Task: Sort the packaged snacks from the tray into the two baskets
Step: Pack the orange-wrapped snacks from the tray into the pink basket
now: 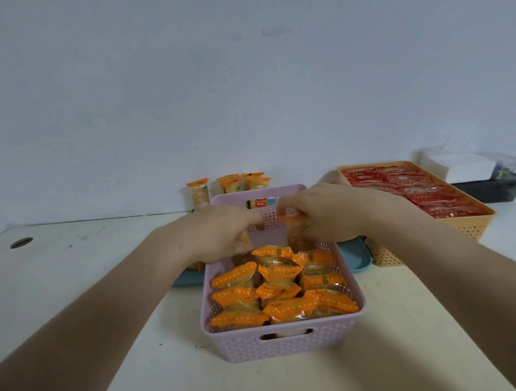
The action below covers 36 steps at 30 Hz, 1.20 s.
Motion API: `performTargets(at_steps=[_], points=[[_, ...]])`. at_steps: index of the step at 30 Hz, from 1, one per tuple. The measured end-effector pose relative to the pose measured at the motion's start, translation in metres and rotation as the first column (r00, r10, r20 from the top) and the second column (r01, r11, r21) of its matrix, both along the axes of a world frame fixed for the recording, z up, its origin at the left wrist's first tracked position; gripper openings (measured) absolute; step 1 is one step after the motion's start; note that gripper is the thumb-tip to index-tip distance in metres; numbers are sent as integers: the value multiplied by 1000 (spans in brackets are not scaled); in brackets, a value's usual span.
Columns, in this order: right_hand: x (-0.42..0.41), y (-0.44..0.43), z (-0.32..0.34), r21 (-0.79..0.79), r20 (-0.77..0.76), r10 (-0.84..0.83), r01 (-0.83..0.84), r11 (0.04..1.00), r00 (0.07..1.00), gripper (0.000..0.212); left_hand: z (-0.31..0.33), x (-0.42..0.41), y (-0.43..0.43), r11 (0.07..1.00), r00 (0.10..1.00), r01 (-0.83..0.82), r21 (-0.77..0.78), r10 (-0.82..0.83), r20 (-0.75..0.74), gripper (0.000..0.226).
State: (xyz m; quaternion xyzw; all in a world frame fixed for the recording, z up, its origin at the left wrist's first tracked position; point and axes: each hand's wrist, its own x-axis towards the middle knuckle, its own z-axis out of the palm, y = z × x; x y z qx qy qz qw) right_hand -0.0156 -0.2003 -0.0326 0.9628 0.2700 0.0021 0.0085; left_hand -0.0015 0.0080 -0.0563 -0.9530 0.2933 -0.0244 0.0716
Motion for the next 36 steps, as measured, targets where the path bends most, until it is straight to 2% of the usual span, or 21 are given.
performTargets(at_steps=[3, 5, 7, 10, 13, 17, 20, 24, 26, 28, 29, 31, 32, 34, 36], points=[[-10, -2, 2, -47, -35, -7, 6, 999, 999, 29, 6, -8, 0, 1000, 996, 3, 10, -2, -93, 40], [-18, -3, -3, -68, -39, -7, 4, 998, 999, 24, 8, -15, 1, 997, 989, -15, -71, 5, -147, 39], [-24, -4, -9, -53, -43, -1, -1, 999, 999, 28, 7, -17, 5, 986, 987, 3, -166, -29, -159, 30], [-34, -5, -18, 78, 1, 1, -1, 997, 1000, 45, 2, -22, 10, 969, 989, 42, -245, -76, -131, 45], [-34, -5, -29, 134, 118, 45, -61, 989, 992, 41, -3, -31, -1, 960, 983, 74, -271, -115, -140, 52], [-31, -6, -44, 187, 120, 80, -102, 977, 989, 40, -13, -36, -11, 972, 986, 76, -223, -106, -126, 67], [-36, -6, -46, 274, 147, 57, -96, 957, 987, 40, -17, -36, -7, 961, 991, 89, -263, -111, -70, 70], [-44, -6, -41, 414, 120, 63, -108, 904, 991, 39, -11, -51, -2, 944, 985, 90, -318, -132, -112, 64], [-37, -10, -26, 631, 100, -6, -59, 773, 995, 34, 4, -51, 6, 865, 989, 26, -501, -95, -113, 54], [-14, -20, -4, 781, -23, -142, 107, 616, 990, 31, 21, -35, 25, 678, 998, -64, -732, 49, -42, 35], [0, -26, 7, 788, -124, -210, 225, 573, 970, 32, 27, -23, 36, 585, 990, -83, -807, 144, 3, 25], [33, -36, 18, 671, -367, -313, 482, 563, 876, 37, 29, 8, 60, 510, 942, -159, -845, 336, 26, 19], [47, -37, 18, 568, -484, -340, 585, 579, 806, 36, 25, 22, 69, 500, 912, -249, -830, 410, -27, 24], [79, -33, 11, 291, -565, -426, 654, 698, 706, 33, 11, 56, 81, 540, 862, -440, -717, 478, -169, 46], [99, -25, -4, 49, -588, -504, 650, 758, 633, 42, -8, 75, 80, 637, 823, -562, -528, 491, -284, 72]])
